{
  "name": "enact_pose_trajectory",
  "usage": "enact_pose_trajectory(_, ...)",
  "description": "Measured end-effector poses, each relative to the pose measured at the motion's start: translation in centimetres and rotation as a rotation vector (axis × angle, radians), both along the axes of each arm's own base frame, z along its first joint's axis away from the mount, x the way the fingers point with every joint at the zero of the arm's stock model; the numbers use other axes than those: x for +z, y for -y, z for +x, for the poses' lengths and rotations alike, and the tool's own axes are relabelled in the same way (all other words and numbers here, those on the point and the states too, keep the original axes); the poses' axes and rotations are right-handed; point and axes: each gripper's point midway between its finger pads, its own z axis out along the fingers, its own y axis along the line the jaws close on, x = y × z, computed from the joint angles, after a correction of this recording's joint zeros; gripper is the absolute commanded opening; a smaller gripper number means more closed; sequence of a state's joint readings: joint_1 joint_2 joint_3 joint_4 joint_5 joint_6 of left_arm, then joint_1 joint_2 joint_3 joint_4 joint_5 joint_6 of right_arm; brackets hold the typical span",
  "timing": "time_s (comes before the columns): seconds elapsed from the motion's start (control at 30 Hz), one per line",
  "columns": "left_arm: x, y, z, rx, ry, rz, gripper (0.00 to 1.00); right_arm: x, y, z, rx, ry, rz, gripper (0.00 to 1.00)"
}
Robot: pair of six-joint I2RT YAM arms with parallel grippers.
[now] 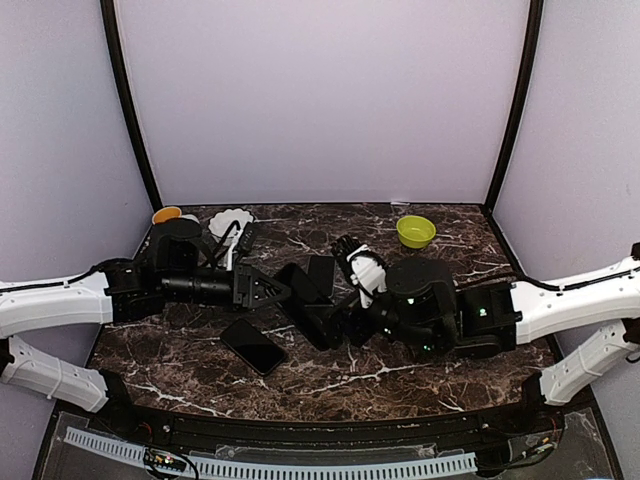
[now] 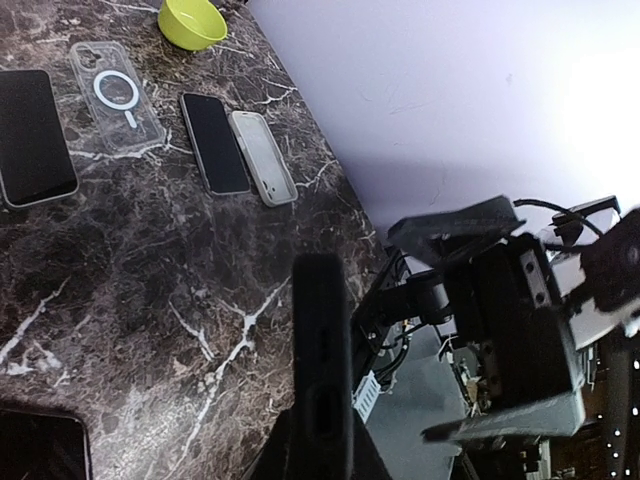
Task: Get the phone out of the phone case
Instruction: Pass from the right arm to the left, then pass from the left arm to the right
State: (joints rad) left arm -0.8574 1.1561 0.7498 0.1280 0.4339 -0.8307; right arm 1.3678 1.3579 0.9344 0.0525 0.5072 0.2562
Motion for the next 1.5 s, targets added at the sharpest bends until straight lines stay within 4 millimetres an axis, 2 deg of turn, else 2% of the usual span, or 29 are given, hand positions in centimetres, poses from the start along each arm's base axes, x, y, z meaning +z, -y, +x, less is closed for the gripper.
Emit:
enact_pose_trajectory(0.13, 1.5, -1.3, -0.2, 0.010, 0.086, 0.038, 0.00, 2.9, 2.0, 1.6, 0.003, 0.009, 0.068, 0.99)
enact_pose_trajectory(0.23, 3.7, -2.1, -0.3, 0.012, 0.183, 0.045, 0.00, 4.7, 3.8, 2.5, 0.031, 0.020, 0.107, 0.99)
enact_pose_trajectory(0.4, 7.0, -3.5, -1.1, -0.007, 0.356, 0.039, 0.00, 5.8, 4.9, 2.6, 0.127, 0.002, 0.152, 0.99)
enact_pose_trajectory(0.7, 9.1, -4.2, -2.0, -0.050, 0.522, 0.026, 0.00, 4.2, 4.3, 0.5, 0.274, -0.097, 0.227, 0.99)
enact_pose_trajectory(0.8, 10.8, -4.2, -2.5, -0.057, 0.569, -0.030, 0.00, 5.4, 4.0, -0.2, 0.318, -0.103, 0.275, 0.99)
enact_pose_trajectory(1.0, 15.2, -4.4, -3.9, -0.075, 0.672, -0.181, 0.00, 9.5, 3.7, -2.6, 0.462, -0.076, 0.415, 0.99)
enact_pose_trajectory(1.2, 17.4, -4.0, -4.9, -0.115, 0.710, -0.281, 0.00, 12.2, 2.5, -3.8, 0.569, -0.061, 0.486, 0.98)
enact_pose_trajectory(1.27, 17.8, -3.9, -5.1, -0.129, 0.717, -0.305, 0.00, 13.1, 1.7, -3.9, 0.602, -0.059, 0.503, 0.94)
enact_pose_trajectory(1.33, 18.1, -3.7, -5.3, -0.141, 0.717, -0.324, 0.00, 13.9, 1.1, -4.1, 0.630, -0.056, 0.519, 0.86)
enact_pose_trajectory(1.5, 18.1, -3.1, -5.2, -0.163, 0.709, -0.349, 0.00, 15.1, -0.2, -4.4, 0.690, -0.069, 0.546, 0.54)
